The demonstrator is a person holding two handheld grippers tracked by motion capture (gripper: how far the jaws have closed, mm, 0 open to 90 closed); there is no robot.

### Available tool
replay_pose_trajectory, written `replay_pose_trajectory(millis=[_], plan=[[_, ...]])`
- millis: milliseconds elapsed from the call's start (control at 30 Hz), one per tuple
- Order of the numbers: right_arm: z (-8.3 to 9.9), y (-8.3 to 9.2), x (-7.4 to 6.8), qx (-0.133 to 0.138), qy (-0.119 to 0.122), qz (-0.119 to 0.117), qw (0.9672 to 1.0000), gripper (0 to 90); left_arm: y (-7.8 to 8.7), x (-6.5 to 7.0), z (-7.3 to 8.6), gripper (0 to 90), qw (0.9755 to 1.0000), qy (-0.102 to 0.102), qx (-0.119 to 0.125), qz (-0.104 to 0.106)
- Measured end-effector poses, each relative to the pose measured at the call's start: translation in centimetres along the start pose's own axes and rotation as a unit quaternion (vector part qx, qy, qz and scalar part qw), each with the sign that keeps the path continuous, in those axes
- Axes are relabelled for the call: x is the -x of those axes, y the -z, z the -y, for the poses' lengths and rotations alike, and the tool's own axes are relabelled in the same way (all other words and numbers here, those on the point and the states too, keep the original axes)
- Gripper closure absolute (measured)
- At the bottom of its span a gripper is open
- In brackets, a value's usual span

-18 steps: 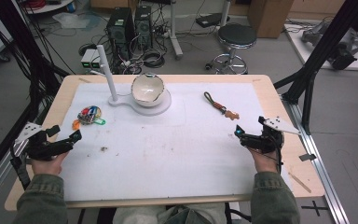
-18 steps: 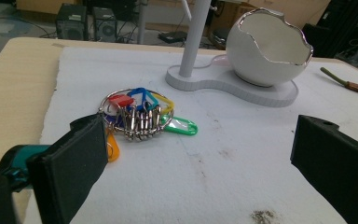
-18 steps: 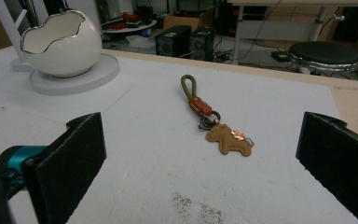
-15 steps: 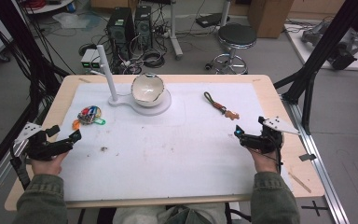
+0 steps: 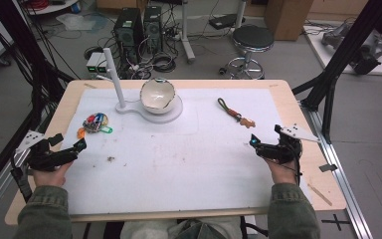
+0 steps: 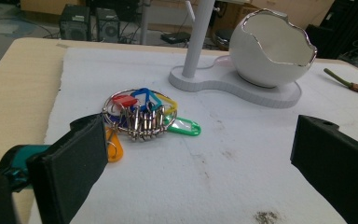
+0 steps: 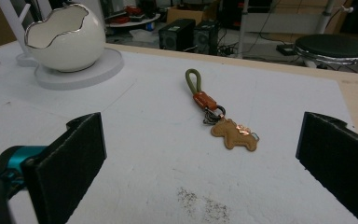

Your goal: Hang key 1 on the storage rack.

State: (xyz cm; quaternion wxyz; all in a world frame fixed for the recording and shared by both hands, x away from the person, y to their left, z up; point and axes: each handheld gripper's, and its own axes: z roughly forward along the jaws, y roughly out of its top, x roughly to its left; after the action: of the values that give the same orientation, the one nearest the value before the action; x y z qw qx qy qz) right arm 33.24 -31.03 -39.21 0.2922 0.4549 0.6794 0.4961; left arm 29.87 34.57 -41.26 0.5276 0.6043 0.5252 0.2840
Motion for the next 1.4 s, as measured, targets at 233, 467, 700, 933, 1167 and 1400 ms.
replay_pose_trajectory(millis=[233,467,700,933,1167,1400], plan=[[-0.5,-0.4,0.1,-0.021,0.002,-0.005,0.9998,0.4,-0.1,0.0,0.0,4.4,1.0000,-0.001,-0.004,-0.001],[-1.5,-1.4,0.4,-0.051,-0.001,-0.018,0.9985,0.4,-0.1,0.0,0.0,4.4,1.0000,-0.002,-0.004,-0.003],[-2.8,-2.4,0.7,-0.080,0.012,-0.031,0.9962,0.4,0.0,0.0,0.0,4.4,1.0000,-0.002,-0.004,-0.008],[-3.5,-4.1,0.7,-0.099,0.019,-0.038,0.9941,0.4,-0.1,0.0,0.0,4.4,0.9999,-0.001,-0.005,-0.009],[-4.1,-5.5,1.0,-0.117,0.016,-0.037,0.9923,0.4,-0.1,0.0,0.0,4.4,0.9999,-0.001,-0.005,-0.009],[-5.2,-7.2,1.2,-0.137,0.016,-0.044,0.9894,0.5,-0.2,0.0,0.0,4.4,0.9999,-0.001,-0.009,-0.009]])
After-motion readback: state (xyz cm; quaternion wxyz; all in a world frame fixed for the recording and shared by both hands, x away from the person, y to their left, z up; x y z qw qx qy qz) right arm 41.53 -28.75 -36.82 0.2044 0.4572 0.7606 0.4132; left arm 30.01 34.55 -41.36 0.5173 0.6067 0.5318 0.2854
